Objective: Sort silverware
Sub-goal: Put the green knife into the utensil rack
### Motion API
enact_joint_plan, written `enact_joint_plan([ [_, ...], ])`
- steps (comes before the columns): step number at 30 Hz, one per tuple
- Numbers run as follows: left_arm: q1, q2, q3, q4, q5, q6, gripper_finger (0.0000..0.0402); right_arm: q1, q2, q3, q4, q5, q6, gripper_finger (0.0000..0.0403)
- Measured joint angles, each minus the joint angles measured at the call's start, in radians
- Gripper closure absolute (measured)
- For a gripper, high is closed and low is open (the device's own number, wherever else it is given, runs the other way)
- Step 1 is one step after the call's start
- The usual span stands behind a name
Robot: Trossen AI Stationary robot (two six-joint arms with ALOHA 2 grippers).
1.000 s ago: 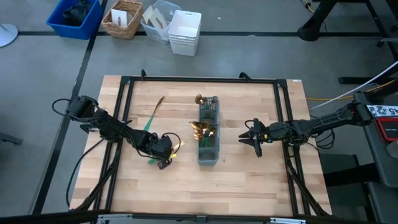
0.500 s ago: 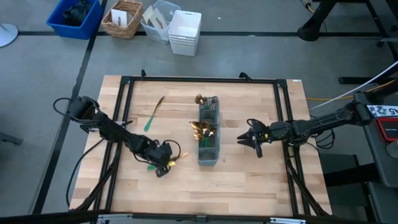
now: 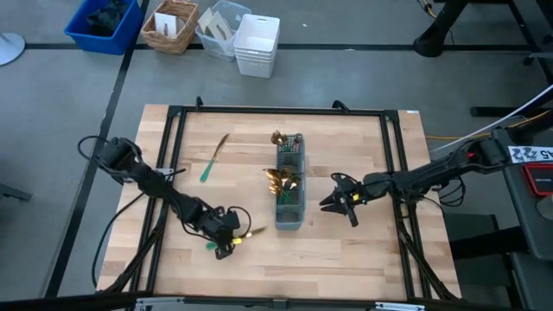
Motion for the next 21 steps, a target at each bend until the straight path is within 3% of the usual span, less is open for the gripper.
enact_joint_plan([
  [9,-0.007,0.026,0.001,0.088,-0.004,0.021,0.0366,0.000,0.166,0.062,0.080,-0.062,-0.002,0.0303],
  [21,-0.007,0.026,0.001,0.104,-0.004,0.028,0.0370,0.000,0.190,0.131,0.082,-0.189,-0.051,0.0303],
])
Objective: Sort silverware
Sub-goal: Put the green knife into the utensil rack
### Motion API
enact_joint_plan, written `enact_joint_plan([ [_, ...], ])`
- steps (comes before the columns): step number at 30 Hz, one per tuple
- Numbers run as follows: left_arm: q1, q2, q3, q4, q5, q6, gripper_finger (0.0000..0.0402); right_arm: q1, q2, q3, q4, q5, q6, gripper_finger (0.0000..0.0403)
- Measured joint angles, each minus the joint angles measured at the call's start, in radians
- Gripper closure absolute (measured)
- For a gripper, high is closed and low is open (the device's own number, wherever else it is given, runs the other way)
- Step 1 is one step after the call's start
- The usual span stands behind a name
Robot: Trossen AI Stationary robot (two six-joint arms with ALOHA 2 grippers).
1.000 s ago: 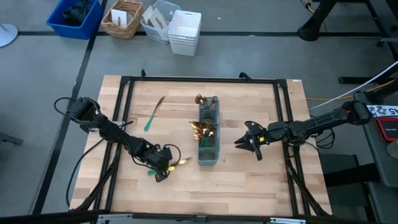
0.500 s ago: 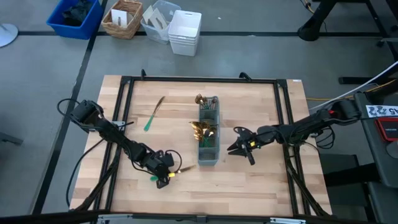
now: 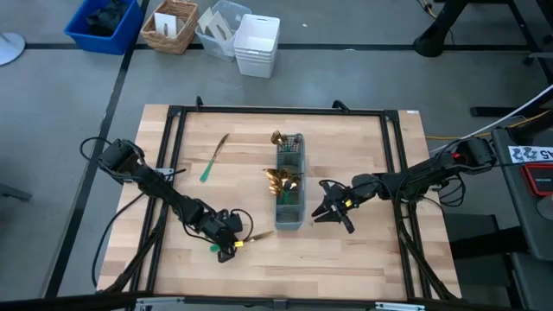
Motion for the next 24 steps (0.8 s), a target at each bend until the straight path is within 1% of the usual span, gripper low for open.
enact_joint_plan([
  [8,0.000,0.000,0.001,0.064,0.002,0.004,0.0364,0.000,0.000,0.004,-0.007,0.000,-0.009,0.0303],
  [15,0.002,0.000,0.001,0.109,0.022,0.007,0.0370,0.000,0.000,0.004,-0.008,0.000,-0.010,0.0303],
  [24,0.003,-0.002,0.002,0.129,0.023,0.012,0.0365,0.000,0.000,0.004,-0.010,0.000,-0.010,0.0303],
])
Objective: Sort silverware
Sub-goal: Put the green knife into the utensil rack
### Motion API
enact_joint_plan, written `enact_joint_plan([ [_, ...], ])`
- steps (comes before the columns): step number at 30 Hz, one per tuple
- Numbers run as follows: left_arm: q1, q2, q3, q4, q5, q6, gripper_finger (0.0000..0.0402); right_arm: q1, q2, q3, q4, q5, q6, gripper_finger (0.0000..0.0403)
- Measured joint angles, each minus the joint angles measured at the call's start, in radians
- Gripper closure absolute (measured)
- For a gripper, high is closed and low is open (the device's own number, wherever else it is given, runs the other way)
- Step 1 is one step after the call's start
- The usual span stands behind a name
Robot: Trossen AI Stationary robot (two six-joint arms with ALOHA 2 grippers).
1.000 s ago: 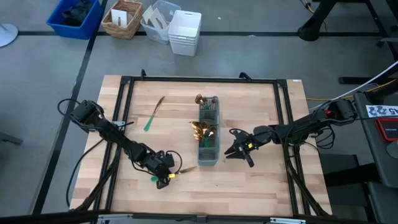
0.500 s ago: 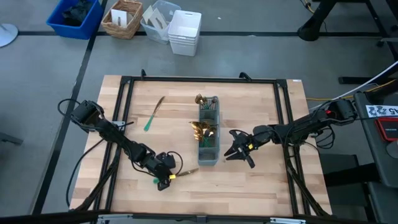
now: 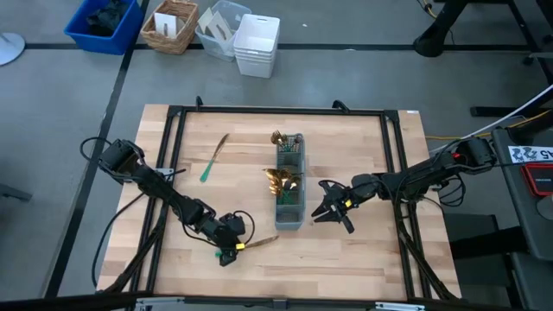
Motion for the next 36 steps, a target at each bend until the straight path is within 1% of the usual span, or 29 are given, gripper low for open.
enact_joint_plan([
  [5,0.000,0.000,0.000,0.012,0.000,-0.003,0.0369,0.000,0.000,0.000,0.000,0.000,0.000,0.0303],
  [9,0.000,0.000,0.000,0.081,-0.001,0.025,0.0366,0.000,0.000,0.000,0.000,-0.001,0.000,0.0303],
  [12,0.000,0.000,0.000,0.128,-0.001,0.049,0.0366,0.000,0.000,0.000,0.000,-0.025,-0.007,0.0303],
  [16,0.000,0.000,0.000,0.161,-0.001,0.055,0.0370,0.000,-0.004,0.000,0.003,-0.052,-0.024,0.0303],
  [19,0.000,0.000,0.000,0.163,-0.002,0.050,0.0371,0.000,-0.010,0.000,0.004,-0.052,-0.025,0.0303],
  [23,0.001,0.000,0.000,0.219,-0.002,0.063,0.0366,0.000,-0.025,0.000,0.004,-0.053,-0.026,0.0303],
  [28,0.007,0.000,0.000,0.310,-0.002,0.106,0.0369,0.000,-0.065,0.000,0.000,-0.056,-0.044,0.0303],
  [36,0.042,0.000,0.000,0.464,-0.002,0.181,0.0366,0.000,-0.166,0.000,-0.002,-0.100,-0.053,0.0303],
])
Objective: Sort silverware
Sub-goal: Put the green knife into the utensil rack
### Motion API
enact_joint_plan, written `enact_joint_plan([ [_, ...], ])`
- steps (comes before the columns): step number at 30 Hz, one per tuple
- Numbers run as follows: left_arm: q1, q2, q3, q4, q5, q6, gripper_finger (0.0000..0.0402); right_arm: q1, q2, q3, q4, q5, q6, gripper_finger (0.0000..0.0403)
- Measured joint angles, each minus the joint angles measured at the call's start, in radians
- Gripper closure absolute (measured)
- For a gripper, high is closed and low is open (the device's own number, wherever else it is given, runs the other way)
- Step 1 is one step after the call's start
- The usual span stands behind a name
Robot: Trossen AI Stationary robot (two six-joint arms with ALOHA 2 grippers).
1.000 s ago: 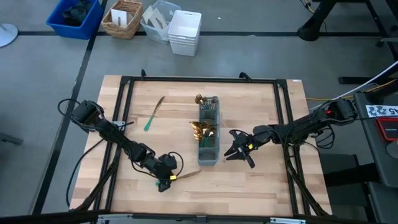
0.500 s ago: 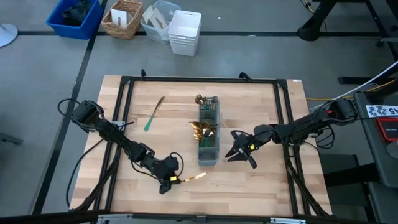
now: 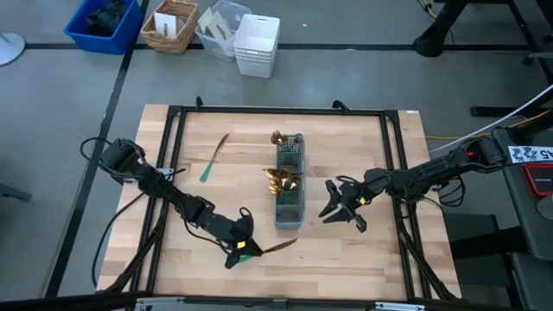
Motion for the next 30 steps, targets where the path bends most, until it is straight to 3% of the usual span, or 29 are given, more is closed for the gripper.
enact_joint_plan([
  [18,0.130,-0.004,0.001,0.342,0.077,0.186,0.0369,0.000,-0.146,0.000,-0.052,-0.062,-0.052,0.0303],
  [30,0.267,-0.202,0.001,0.338,0.082,0.513,0.0370,0.000,-0.145,0.000,-0.089,-0.061,-0.052,0.0303],
])
